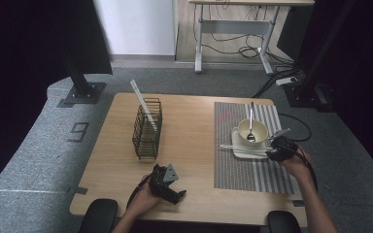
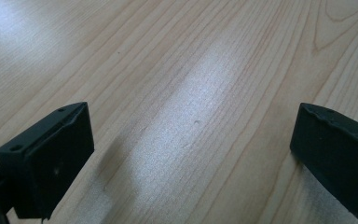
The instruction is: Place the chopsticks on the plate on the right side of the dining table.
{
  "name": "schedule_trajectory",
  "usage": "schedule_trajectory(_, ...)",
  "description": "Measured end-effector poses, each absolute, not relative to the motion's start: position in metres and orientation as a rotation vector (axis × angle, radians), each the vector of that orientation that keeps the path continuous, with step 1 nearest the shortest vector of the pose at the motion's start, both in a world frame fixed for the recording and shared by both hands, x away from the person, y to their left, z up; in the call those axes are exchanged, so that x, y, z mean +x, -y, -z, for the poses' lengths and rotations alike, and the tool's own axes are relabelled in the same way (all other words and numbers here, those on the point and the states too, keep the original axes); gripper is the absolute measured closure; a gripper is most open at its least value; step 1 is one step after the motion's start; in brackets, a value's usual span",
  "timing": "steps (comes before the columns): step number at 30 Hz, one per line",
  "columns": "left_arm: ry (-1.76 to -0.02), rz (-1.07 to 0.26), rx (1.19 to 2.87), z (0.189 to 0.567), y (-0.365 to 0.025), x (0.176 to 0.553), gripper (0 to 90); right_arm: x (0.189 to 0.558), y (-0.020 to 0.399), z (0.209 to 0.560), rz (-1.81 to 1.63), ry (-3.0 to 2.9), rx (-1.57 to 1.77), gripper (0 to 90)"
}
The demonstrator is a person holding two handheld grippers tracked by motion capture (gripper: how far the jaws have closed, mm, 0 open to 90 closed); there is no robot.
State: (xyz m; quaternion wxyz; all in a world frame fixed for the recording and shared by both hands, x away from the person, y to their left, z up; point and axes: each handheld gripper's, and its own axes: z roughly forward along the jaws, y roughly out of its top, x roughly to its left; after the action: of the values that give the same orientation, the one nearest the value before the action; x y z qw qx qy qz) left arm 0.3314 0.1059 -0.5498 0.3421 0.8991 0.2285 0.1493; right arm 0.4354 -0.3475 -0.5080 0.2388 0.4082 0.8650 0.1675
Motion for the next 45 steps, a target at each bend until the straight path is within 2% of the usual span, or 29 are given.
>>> schedule_trajectory(8,-0.598,-0.385,2.339,0.550,-0.106,0.332,0.0,0.436,0.347,0.509,-0.451,-2.347,1.134,46.7)
schedule_trajectory(12,-0.605,-0.377,2.340,0.550,-0.106,0.332,0.0,0.433,0.348,0.505,-0.489,-2.333,1.143,43.0)
schedule_trajectory(18,-0.620,-0.357,2.342,0.550,-0.107,0.333,0.0,0.422,0.351,0.498,-0.577,-2.301,1.167,29.3)
schedule_trajectory(21,-0.628,-0.349,2.343,0.550,-0.107,0.334,0.0,0.416,0.349,0.495,-0.616,-2.295,1.178,26.0)
schedule_trajectory(22,-0.629,-0.346,2.343,0.550,-0.107,0.334,0.0,0.408,0.345,0.494,-0.649,-2.299,1.182,19.7)
schedule_trajectory(27,-0.641,-0.330,2.343,0.550,-0.107,0.335,0.0,0.393,0.330,0.495,-0.772,-2.302,1.201,11.2)
schedule_trajectory(30,-0.643,-0.330,2.344,0.550,-0.107,0.335,0.0,0.387,0.317,0.498,-0.844,-2.300,1.170,0.0)
schedule_trajectory(36,-0.648,-0.326,2.344,0.550,-0.107,0.335,0.0,0.381,0.291,0.511,-0.916,-2.279,1.129,0.0)
schedule_trajectory(45,-0.665,-0.305,2.345,0.551,-0.107,0.336,0.0,0.386,0.277,0.532,-0.981,-2.278,1.152,0.0)
